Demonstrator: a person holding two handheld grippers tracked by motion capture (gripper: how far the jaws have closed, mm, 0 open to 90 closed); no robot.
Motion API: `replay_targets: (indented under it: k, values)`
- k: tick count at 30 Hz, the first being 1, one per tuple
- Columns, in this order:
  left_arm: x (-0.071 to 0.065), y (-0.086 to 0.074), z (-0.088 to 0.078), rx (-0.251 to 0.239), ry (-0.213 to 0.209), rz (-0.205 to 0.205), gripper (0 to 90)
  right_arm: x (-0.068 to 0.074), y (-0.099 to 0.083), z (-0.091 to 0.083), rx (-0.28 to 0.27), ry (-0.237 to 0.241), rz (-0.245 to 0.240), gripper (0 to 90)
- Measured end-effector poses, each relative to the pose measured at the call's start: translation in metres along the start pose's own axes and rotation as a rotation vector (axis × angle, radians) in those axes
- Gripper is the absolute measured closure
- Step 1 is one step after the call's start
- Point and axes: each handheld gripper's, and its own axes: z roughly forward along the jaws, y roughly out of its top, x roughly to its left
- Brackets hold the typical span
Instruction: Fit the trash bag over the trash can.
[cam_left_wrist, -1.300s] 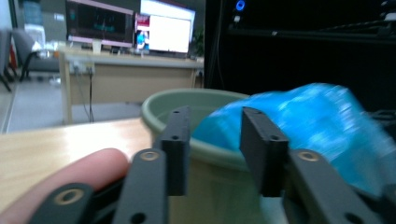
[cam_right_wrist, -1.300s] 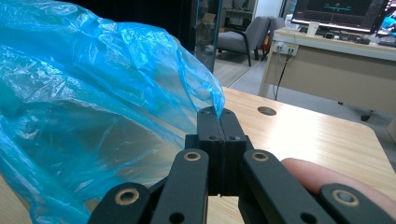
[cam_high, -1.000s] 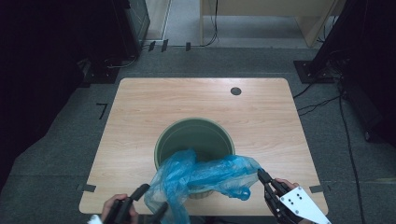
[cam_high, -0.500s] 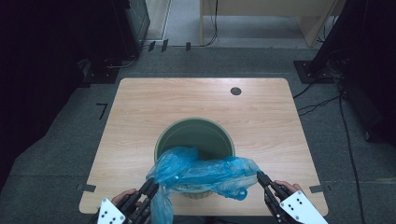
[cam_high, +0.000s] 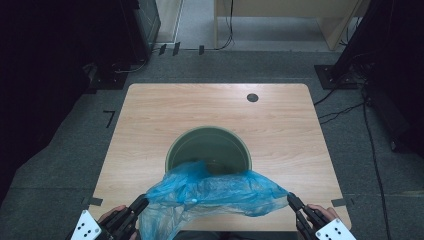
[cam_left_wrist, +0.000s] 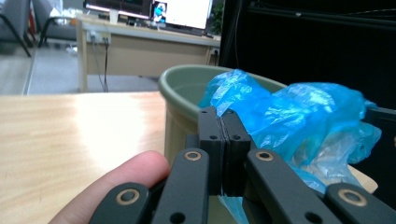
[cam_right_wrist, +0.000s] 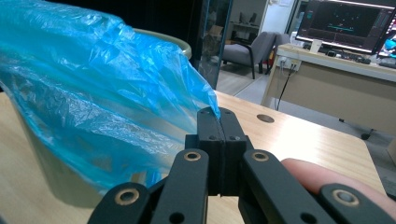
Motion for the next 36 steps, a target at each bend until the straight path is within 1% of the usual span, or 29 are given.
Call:
replay_targets:
  k: [1, 3, 6, 8, 10, 12, 15, 17, 18, 20, 22, 24, 26, 28, 32, 35, 36]
  values:
    - [0.002, -0.002, 0.000, 0.006, 0.006, -0.005, 89.0, 0.000, -0.001, -0.001, 0.002, 0.000, -0.006, 90.0]
    - [0.008, -0.007, 0.000, 0.021, 0.009, -0.022, 89.0, -0.001, -0.005, -0.002, 0.019, 0.000, 0.001, 90.0]
    - [0.014, -0.012, 0.005, 0.037, 0.021, -0.045, 88.9, -0.005, -0.009, 0.002, 0.033, -0.010, 0.005, 90.0]
    - [0.019, -0.012, 0.010, 0.037, 0.029, -0.070, 88.5, -0.006, -0.009, 0.007, 0.045, -0.019, 0.019, 90.0]
    - [0.024, -0.009, 0.016, 0.036, 0.041, -0.096, 88.4, -0.007, -0.008, 0.014, 0.051, -0.030, 0.011, 90.0]
    - [0.026, -0.004, 0.021, 0.029, 0.054, -0.096, 88.3, -0.007, -0.005, 0.020, 0.049, -0.038, 0.007, 90.0]
    - [0.028, 0.004, 0.027, 0.000, 0.065, -0.088, 85.9, -0.010, 0.002, 0.028, 0.033, -0.049, 0.002, 90.0]
    - [0.031, 0.008, 0.030, -0.019, 0.073, -0.099, 81.5, -0.013, 0.007, 0.034, 0.028, -0.056, 0.007, 90.0]
    - [0.035, 0.010, 0.032, -0.027, 0.077, -0.110, 80.9, -0.014, 0.008, 0.036, 0.024, -0.057, 0.012, 90.0]
    - [0.038, 0.012, 0.034, -0.052, 0.075, -0.126, 80.7, -0.017, 0.012, 0.041, 0.015, -0.054, 0.032, 90.0]
    - [0.039, 0.013, 0.036, -0.054, 0.079, -0.123, 81.1, -0.020, 0.015, 0.045, 0.005, -0.047, 0.049, 89.3]
    - [0.040, 0.013, 0.038, -0.053, 0.087, -0.108, 83.1, -0.021, 0.017, 0.049, 0.002, -0.045, 0.047, 89.5]
    - [0.042, 0.011, 0.041, -0.052, 0.104, -0.110, 85.7, -0.021, 0.017, 0.054, 0.013, -0.050, 0.040, 90.0]
    - [0.048, 0.010, 0.045, -0.049, 0.119, -0.135, 87.4, -0.021, 0.016, 0.058, 0.026, -0.063, 0.043, 90.0]
    - [0.062, 0.006, 0.058, -0.032, 0.147, -0.190, 89.4, -0.020, 0.014, 0.069, 0.047, -0.067, 0.047, 90.0]
    - [0.072, -0.001, 0.071, -0.004, 0.168, -0.237, 89.8, -0.019, 0.014, 0.077, 0.060, -0.067, 0.051, 90.0]
    - [0.075, -0.004, 0.075, 0.007, 0.178, -0.255, 89.9, -0.019, 0.013, 0.081, 0.070, -0.067, 0.042, 90.0]
